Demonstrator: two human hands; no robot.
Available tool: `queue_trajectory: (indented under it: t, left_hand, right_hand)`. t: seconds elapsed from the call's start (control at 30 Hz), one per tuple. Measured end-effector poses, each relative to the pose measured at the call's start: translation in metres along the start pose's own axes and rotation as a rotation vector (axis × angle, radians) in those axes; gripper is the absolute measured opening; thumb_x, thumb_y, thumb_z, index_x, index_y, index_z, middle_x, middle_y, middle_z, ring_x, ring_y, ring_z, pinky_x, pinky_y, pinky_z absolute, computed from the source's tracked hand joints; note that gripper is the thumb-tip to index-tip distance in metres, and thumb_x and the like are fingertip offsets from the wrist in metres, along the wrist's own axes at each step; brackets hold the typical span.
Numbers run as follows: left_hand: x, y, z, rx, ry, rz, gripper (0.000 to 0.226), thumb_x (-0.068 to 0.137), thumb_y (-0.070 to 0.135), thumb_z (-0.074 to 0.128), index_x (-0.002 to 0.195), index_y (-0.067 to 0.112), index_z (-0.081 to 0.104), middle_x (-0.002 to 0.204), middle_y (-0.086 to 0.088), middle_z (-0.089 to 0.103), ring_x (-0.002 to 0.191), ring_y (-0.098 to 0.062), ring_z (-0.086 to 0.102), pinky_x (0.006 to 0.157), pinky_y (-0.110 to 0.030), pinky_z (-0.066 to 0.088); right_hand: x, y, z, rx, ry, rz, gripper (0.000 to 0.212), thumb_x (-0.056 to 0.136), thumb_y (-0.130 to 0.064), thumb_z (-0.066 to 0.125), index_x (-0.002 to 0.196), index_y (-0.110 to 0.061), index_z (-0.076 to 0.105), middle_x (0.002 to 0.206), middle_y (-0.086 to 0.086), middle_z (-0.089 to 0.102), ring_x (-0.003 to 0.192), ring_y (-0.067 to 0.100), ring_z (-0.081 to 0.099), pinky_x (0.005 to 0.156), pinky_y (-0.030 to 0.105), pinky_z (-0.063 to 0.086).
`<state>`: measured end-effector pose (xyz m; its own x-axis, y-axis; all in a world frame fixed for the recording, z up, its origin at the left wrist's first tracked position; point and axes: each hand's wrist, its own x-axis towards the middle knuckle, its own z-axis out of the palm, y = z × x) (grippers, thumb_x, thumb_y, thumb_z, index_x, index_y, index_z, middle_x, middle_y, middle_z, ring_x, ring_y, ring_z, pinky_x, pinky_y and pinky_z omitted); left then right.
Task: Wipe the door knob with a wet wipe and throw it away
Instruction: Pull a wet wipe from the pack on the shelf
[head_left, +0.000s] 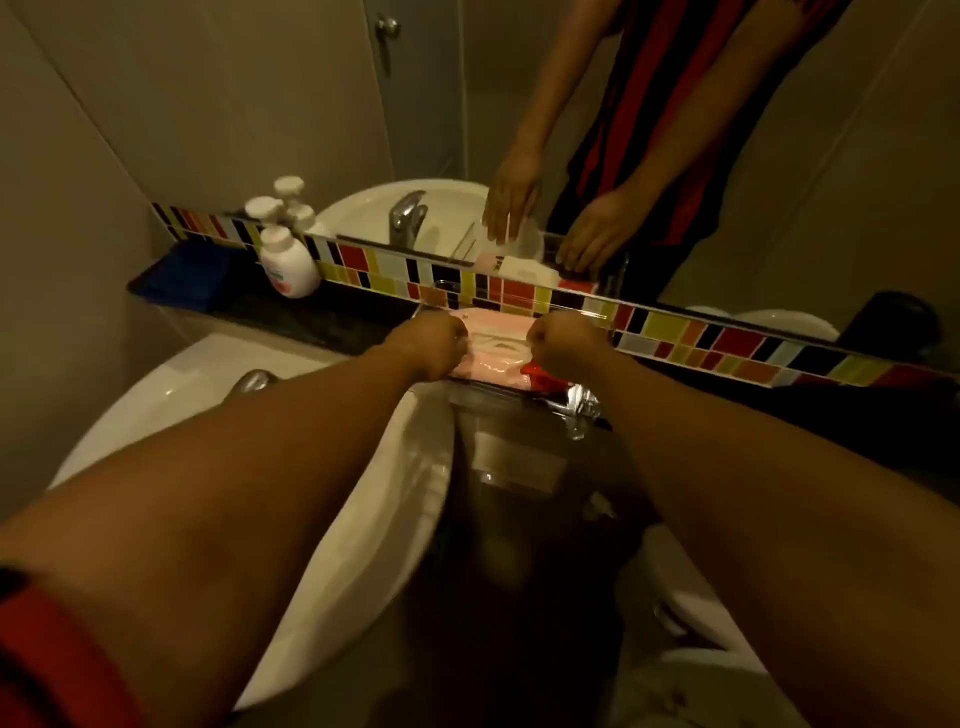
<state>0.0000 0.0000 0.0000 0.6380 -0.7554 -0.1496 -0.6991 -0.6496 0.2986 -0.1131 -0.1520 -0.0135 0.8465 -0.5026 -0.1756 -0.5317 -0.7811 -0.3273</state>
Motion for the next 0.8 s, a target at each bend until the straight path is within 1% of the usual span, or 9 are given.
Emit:
queue_trajectory:
  t: [0.07,0.1,0.17,0.27,0.37,0.47,0.5,0.7,0.8]
  left_hand:
    - [0.012,-0.002,0.006,-0.050,-0.022,-0.007,0.031,0.098,0.023,0.046,0.118,0.012,0.067,0.118,-0.010,0.065,0.105,-0.025,0.060,0.087,-0.032,0.045]
    - [0.017,-0.003,0.011,-0.058,-0.025,-0.001,0.031,0.098,0.022,0.046,0.118,0.012,0.067,0.118,-0.010,0.065,0.105,-0.025,0.060,0.086,-0.031,0.044]
    - [0.026,-0.005,0.019,-0.049,-0.013,0.029,0.030,0.098,0.023,0.047,0.119,0.014,0.066,0.120,-0.009,0.064,0.106,-0.024,0.061,0.088,-0.032,0.045]
    - [0.042,-0.011,0.021,-0.062,0.087,0.042,0.030,0.096,0.023,0.049,0.121,0.015,0.064,0.124,-0.009,0.061,0.110,-0.027,0.060,0.096,-0.039,0.050]
    - [0.057,-0.014,0.020,-0.136,0.099,0.060,0.035,0.095,0.026,0.052,0.127,0.016,0.060,0.126,-0.009,0.059,0.110,-0.027,0.060,0.096,-0.043,0.051]
    - [0.070,-0.013,0.017,-0.254,0.045,0.065,0.040,0.094,0.029,0.055,0.133,0.022,0.053,0.124,-0.006,0.061,0.102,-0.021,0.064,0.089,-0.041,0.056]
    - [0.074,-0.012,0.018,-0.272,0.039,0.074,0.040,0.094,0.028,0.055,0.134,0.023,0.052,0.122,-0.005,0.062,0.099,-0.019,0.065,0.086,-0.039,0.057]
    - [0.085,-0.009,0.023,-0.227,0.044,0.123,0.034,0.094,0.017,0.056,0.127,0.018,0.058,0.119,-0.007,0.065,0.104,-0.022,0.064,0.087,-0.033,0.054]
    - [0.089,-0.013,0.016,-0.272,0.025,0.100,0.034,0.092,0.016,0.060,0.126,0.015,0.060,0.116,-0.009,0.065,0.098,-0.021,0.065,0.075,-0.026,0.050]
  right_hand:
    - [0.011,0.001,0.003,0.018,-0.048,0.023,0.018,0.087,-0.019,0.064,0.096,-0.004,0.071,0.092,0.005,0.070,0.078,0.018,0.065,0.071,0.030,0.057]
    - [0.015,0.003,0.007,0.041,-0.048,0.026,0.017,0.087,-0.019,0.065,0.095,-0.007,0.072,0.092,0.005,0.071,0.078,0.018,0.065,0.073,0.031,0.058]
    - [0.021,0.004,0.011,0.071,0.002,-0.002,0.016,0.086,-0.020,0.066,0.097,-0.011,0.074,0.096,0.007,0.073,0.086,0.023,0.066,0.081,0.038,0.058]
    - [0.031,0.005,0.007,0.141,0.137,-0.008,0.021,0.087,-0.015,0.062,0.103,-0.012,0.073,0.101,0.010,0.072,0.093,0.029,0.067,0.082,0.039,0.057]
    - [0.042,0.006,0.007,0.196,0.152,0.021,0.031,0.091,-0.014,0.057,0.121,-0.008,0.064,0.109,0.013,0.069,0.100,0.030,0.064,0.085,0.039,0.054]
    - [0.045,0.004,0.014,0.260,0.111,0.052,0.013,0.089,-0.017,0.058,0.099,-0.012,0.064,0.096,0.008,0.066,0.088,0.024,0.063,0.073,0.036,0.051]
    - [0.047,0.003,0.018,0.273,0.094,0.061,0.014,0.089,-0.018,0.058,0.097,-0.010,0.065,0.094,0.008,0.067,0.087,0.025,0.064,0.073,0.037,0.053]
    - [0.054,0.003,0.028,0.353,0.088,0.168,0.026,0.090,-0.009,0.056,0.113,-0.008,0.067,0.112,0.013,0.067,0.102,0.031,0.064,0.086,0.042,0.054]
    - [0.056,0.004,0.024,0.441,0.164,0.202,0.022,0.089,-0.005,0.057,0.108,-0.004,0.070,0.110,0.016,0.068,0.101,0.032,0.064,0.087,0.044,0.055]
